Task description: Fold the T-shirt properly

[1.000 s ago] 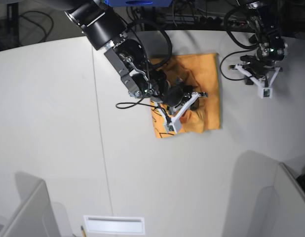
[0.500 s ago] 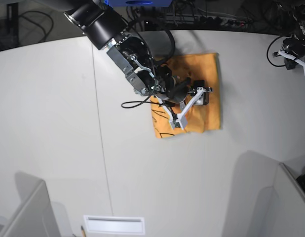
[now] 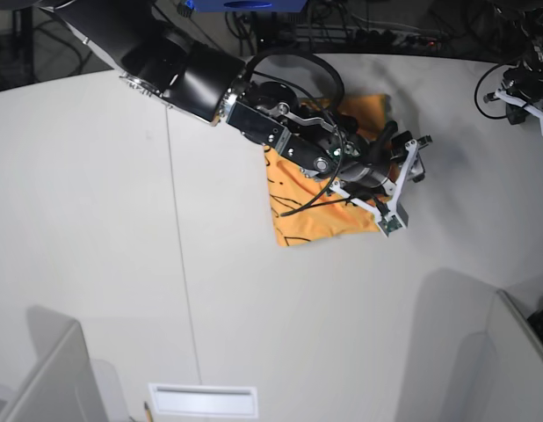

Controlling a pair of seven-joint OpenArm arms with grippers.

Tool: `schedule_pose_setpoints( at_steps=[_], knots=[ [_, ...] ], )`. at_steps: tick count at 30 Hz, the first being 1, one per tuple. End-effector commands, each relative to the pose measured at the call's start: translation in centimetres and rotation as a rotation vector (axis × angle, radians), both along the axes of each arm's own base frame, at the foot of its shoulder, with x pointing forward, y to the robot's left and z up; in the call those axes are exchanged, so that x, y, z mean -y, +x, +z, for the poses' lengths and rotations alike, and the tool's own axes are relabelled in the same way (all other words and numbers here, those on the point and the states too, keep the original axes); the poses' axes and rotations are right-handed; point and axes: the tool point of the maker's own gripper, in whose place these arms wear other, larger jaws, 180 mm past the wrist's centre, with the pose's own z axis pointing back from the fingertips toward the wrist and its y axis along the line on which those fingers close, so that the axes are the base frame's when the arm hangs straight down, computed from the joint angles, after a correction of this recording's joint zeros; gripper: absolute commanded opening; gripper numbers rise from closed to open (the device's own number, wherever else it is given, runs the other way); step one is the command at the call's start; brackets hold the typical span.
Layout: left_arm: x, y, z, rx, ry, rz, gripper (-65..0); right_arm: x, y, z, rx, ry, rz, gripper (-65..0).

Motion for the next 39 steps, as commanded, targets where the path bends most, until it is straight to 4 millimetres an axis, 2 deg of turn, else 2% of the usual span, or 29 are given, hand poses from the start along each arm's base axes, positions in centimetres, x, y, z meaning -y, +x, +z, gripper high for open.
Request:
schedule_pose_setpoints(
  at_steps=[1, 4, 7, 9, 11, 12, 15, 18, 20, 26, 29, 36, 39],
  knots=[
    [-0.5, 0.6, 1.1, 0.031, 0.022, -0.013, -65.0, -1.2, 1.1, 3.2, 0.08, 0.061, 0.012, -31.5],
    [-0.7, 0.1, 0.3, 0.014, 0.004, 0.002, -65.0, -1.7, 1.5, 6.2, 0.143, 0.094, 0.046, -31.5],
    [-0.8, 0.2, -0.5, 0.011, -0.02, 0.02, -65.0, -1.4, 0.1, 7.3, 0.117, 0.058, 0.121, -32.3],
    [-0.9, 0.1, -1.0, 0.006, -0.033, 0.03, -65.0, -0.5, -0.9, 7.7, 0.108, 0.026, 0.162, -32.6],
    [-1.2, -0.2, -1.2, 0.002, -0.038, 0.044, -65.0, 0.9, -0.6, 8.2, 0.157, 0.006, 0.154, -36.9],
    [-1.2, -0.3, -1.3, 0.001, -0.038, 0.046, -65.0, 1.8, -0.1, 8.3, 0.175, 0.002, 0.125, -42.3],
    [-1.2, -0.2, -0.9, 0.006, -0.029, 0.039, -65.0, 5.7, 2.6, 7.1, 0.181, -0.022, -0.025, -65.0],
    [-1.2, -0.1, -0.9, 0.007, -0.028, 0.039, -65.0, 9.5, 4.8, 5.5, 0.156, -0.05, -0.165, -65.0],
    [-1.2, -0.1, -0.9, 0.007, -0.028, 0.039, -65.0, 11.4, 5.6, 4.7, 0.153, -0.074, -0.214, -65.0],
    [-1.0, -0.1, -1.0, 0.007, -0.032, 0.037, -65.0, 14.5, 6.1, 1.7, 0.13, -0.176, -0.241, -65.0],
    [-1.0, -0.1, -1.0, 0.007, -0.032, 0.037, -65.0, 14.6, 5.3, 0.2, 0.096, -0.194, -0.232, -65.0],
    [-1.1, -0.1, -0.9, 0.009, -0.031, 0.039, -65.0, 12.3, 2.6, -1.3, 0.059, -0.177, -0.125, -65.0],
    [-1.1, -0.1, -0.8, 0.011, -0.029, 0.039, -65.0, 10.7, 0.5, -1.8, 0.062, -0.188, -0.044, -65.0]
  ],
)
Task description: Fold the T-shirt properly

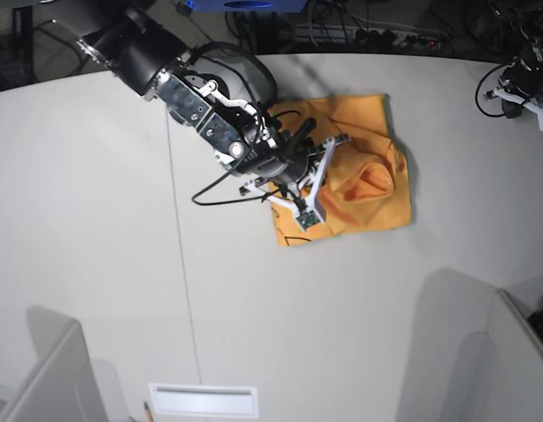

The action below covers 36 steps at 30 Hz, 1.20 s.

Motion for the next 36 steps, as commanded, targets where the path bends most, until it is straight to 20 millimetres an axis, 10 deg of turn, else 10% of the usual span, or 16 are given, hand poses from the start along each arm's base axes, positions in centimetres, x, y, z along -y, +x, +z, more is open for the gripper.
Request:
schedule_pose_setpoints(
  at_steps=[1, 12, 21, 26, 30, 36],
  knots=[
    [-0.6, 0.7, 1.3, 0.036, 0.028, -0.011, -65.0, -1.9, -0.2, 1.7, 0.045, 0.048, 0.044, -65.0],
    [-0.6, 0.9, 1.4, 0.042, 0.028, -0.011, -65.0, -9.4, -11.1, 2.1, 0.048, 0.076, 0.41, -65.0],
    [-1.1, 0.9, 1.7, 0.04, 0.041, -0.014, -65.0, -6.2, -3.5, 7.7, 0.144, 0.205, 0.17, -65.0],
    [-1.1, 0.7, 1.5, 0.035, 0.039, -0.012, -65.0, -4.1, -1.0, 5.9, 0.094, 0.159, 0.077, -63.3],
    [-1.1, 0.8, 1.6, 0.036, 0.04, -0.013, -65.0, -3.8, -0.7, 4.9, 0.081, 0.139, 0.061, -33.0],
    [-1.0, 0.8, 1.6, 0.036, 0.041, -0.014, -65.0, -3.5, 1.3, 2.9, 0.093, 0.098, 0.025, -35.1]
  ],
)
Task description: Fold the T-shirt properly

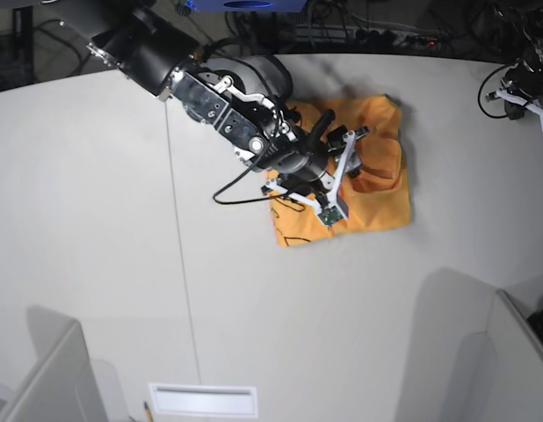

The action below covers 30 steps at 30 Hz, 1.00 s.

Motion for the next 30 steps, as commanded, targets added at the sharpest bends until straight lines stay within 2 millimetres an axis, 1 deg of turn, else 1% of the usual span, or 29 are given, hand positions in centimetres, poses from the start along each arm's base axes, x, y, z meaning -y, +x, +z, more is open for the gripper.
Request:
schedule_pose_setpoints(
  at_steps=[1, 5, 6, 7, 9, 10, 11, 13, 17, 19, 22, 26, 30],
  knots=[
    [-0.6, 0.6, 1.3, 0.035, 0.028, -0.01, -65.0, -1.2, 1.1, 1.8, 0.047, 0.049, -0.001, -35.1],
    [-0.6, 0.6, 1.3, 0.035, 0.028, -0.01, -65.0, -1.2, 1.9, 0.8, 0.041, 0.019, -0.011, -35.4],
    [-0.6, 0.6, 1.3, 0.035, 0.028, -0.01, -65.0, -1.3, 1.9, 0.6, 0.036, 0.019, -0.012, -37.1],
    [-0.6, 0.6, 1.2, 0.034, 0.027, -0.009, -65.0, -1.6, 1.8, 0.7, 0.031, 0.023, -0.01, -40.5],
    [-0.7, 0.5, 1.2, 0.032, 0.027, -0.009, -65.0, -2.1, 1.7, 0.9, 0.031, 0.032, -0.003, -50.9],
    [-0.7, 0.5, 1.2, 0.032, 0.027, -0.009, -65.0, -2.3, 1.6, 1.1, 0.031, 0.037, -0.001, -57.2],
    [-0.7, 0.5, 1.2, 0.032, 0.027, -0.009, -65.0, -2.5, 1.6, 1.2, 0.032, 0.043, 0.001, -65.0],
    [-0.7, 0.5, 1.2, 0.032, 0.027, -0.009, -65.0, -3.1, 1.5, 1.8, 0.033, 0.061, 0.006, -65.0],
    [-0.6, 0.5, 1.2, 0.032, 0.025, -0.008, -65.0, -5.3, 1.0, 3.3, 0.03, 0.11, 0.021, -65.0],
    [-0.6, 0.6, 1.3, 0.036, 0.028, -0.01, -65.0, -6.0, 1.4, 4.1, 0.045, 0.124, 0.025, -65.0],
    [-0.6, 0.6, 1.3, 0.034, 0.027, -0.01, -65.0, -6.4, 2.2, 4.1, 0.051, 0.116, 0.022, -65.0],
    [-0.6, 0.6, 1.3, 0.033, 0.031, -0.013, -65.0, -6.9, 3.2, 4.4, 0.106, 0.138, 0.011, -65.0],
    [-0.5, 0.7, 1.2, 0.031, 0.028, -0.018, -65.0, -8.3, 3.0, 4.4, 0.146, 0.167, 0.045, -65.0]
  ],
)
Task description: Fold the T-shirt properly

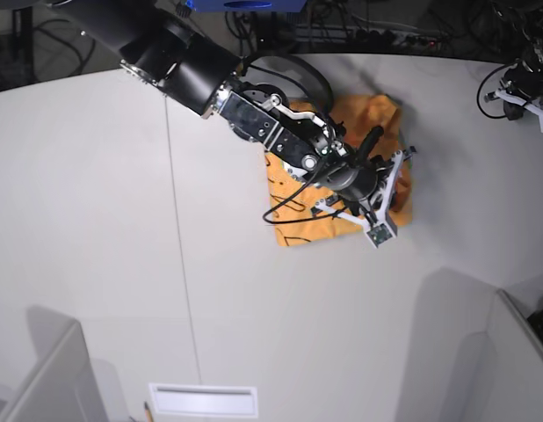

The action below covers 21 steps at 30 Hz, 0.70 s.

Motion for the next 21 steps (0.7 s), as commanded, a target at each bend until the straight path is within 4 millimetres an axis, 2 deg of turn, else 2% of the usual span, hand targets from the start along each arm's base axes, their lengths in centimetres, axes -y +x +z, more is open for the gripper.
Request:
schedule_pose_setpoints(
  at_steps=[1, 6, 13, 14, 16, 17, 21],
  knots=[
    [-0.6, 0.7, 1.2, 0.03, 0.028, -0.015, -65.0, -1.2, 1.1, 1.9, 0.056, 0.048, 0.01, -65.0],
    [-0.6, 0.7, 1.2, 0.03, 0.028, -0.015, -65.0, -1.9, 3.0, 1.4, 0.051, 0.109, -0.021, -65.0],
    [-0.7, 0.6, 1.3, 0.032, 0.03, -0.008, -65.0, -1.9, 5.8, 2.8, 0.106, 0.201, -0.093, -65.0],
    [-0.7, 0.6, 1.3, 0.032, 0.03, -0.008, -65.0, -2.0, 6.0, 3.2, 0.114, 0.225, -0.104, -60.3],
    [-0.7, 0.6, 1.2, 0.033, 0.029, -0.007, -65.0, -2.2, 6.0, 3.8, 0.12, 0.253, -0.109, -46.8],
    [-0.7, 0.6, 1.2, 0.033, 0.029, -0.007, -65.0, -2.5, 5.5, 3.6, 0.122, 0.246, -0.092, -42.2],
    [-0.7, 0.6, 1.2, 0.034, 0.027, -0.005, -65.0, -4.2, 3.2, 3.3, 0.161, 0.201, 0.022, -41.6]
  ],
)
